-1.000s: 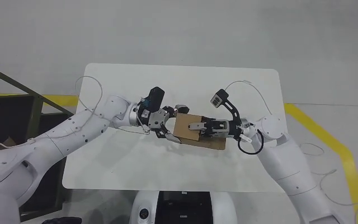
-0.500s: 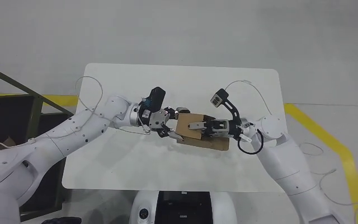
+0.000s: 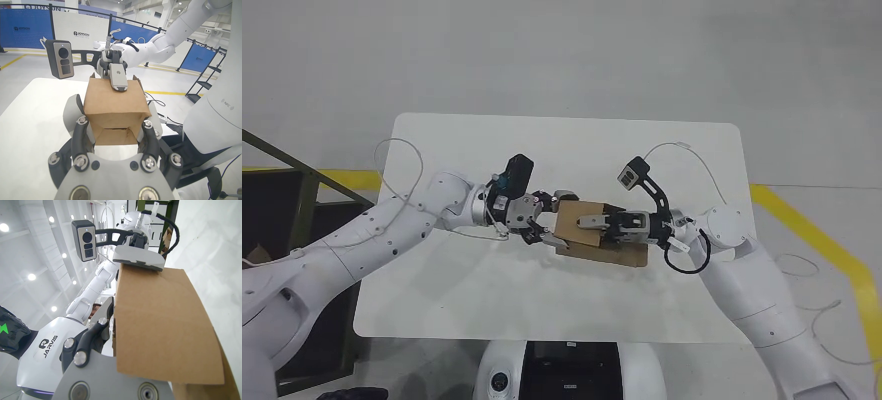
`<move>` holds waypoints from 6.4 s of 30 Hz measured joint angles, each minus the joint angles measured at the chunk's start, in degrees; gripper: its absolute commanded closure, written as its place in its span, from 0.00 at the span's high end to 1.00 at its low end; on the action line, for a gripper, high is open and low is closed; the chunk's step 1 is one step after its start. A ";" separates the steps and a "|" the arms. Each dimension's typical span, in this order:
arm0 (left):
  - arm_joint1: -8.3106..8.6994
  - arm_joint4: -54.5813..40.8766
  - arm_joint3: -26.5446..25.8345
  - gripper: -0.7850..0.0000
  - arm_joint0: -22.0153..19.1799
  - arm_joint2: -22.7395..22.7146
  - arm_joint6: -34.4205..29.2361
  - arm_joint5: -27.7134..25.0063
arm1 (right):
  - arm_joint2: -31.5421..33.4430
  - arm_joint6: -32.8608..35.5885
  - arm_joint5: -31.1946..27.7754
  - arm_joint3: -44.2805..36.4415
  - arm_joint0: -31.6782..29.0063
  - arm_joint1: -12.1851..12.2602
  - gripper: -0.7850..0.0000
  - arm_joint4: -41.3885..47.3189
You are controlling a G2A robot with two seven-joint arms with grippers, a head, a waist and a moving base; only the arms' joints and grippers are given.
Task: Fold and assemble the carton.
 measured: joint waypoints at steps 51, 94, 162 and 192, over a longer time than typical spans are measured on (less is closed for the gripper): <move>0.04 0.89 0.92 0.38 -1.32 0.00 4.39 0.00 | -0.22 -5.13 0.54 -2.27 -0.41 0.02 0.00 -3.82; -0.33 1.53 1.57 0.36 -1.49 0.00 5.42 0.00 | -2.64 -6.86 -0.38 -0.36 1.25 -1.32 0.00 -3.35; 1.67 -0.26 4.07 0.36 -0.62 0.00 4.51 -0.01 | 8.56 -7.39 1.14 -2.31 -2.76 0.82 0.00 -9.11; 3.88 0.04 3.86 0.34 0.56 -3.65 3.42 0.00 | 11.63 -5.89 7.85 -17.11 -12.91 3.06 0.00 -11.01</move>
